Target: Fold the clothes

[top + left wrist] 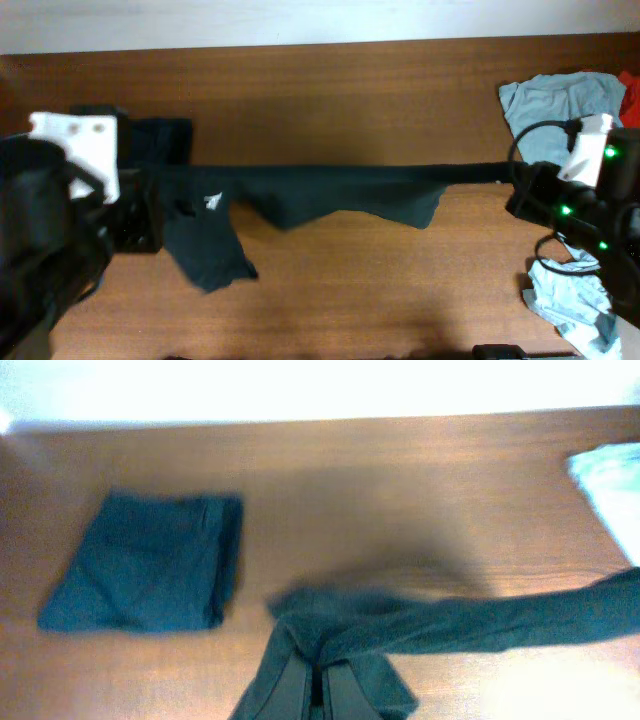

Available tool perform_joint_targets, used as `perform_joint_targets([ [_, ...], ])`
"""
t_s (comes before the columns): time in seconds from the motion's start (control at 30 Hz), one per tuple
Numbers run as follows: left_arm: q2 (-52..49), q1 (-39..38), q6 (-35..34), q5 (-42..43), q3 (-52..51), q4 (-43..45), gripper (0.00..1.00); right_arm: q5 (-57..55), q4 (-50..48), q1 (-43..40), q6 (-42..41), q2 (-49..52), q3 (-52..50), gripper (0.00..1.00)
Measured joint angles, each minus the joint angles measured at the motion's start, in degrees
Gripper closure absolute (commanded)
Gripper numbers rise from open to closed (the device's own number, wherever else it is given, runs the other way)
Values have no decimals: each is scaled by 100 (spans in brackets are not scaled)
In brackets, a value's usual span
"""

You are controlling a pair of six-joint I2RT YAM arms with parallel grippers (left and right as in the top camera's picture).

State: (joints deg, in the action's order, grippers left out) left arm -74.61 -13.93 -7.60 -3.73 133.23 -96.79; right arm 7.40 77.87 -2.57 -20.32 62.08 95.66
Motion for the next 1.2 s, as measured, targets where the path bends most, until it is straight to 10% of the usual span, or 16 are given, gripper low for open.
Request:
perform_joint_targets([
  [0.4, -87, 0, 743, 214, 931, -9, 100, -98, 1029, -2, 149, -4, 1615, 96],
  [0.83, -2868, 0, 984, -131, 841, 83, 99, -205, 988, -2, 448, 2098, 1469, 96],
  [1.2, -1222, -11, 1001, -146, 940, 57, 100, -203, 925, -2, 599, 1005, 1670, 96],
])
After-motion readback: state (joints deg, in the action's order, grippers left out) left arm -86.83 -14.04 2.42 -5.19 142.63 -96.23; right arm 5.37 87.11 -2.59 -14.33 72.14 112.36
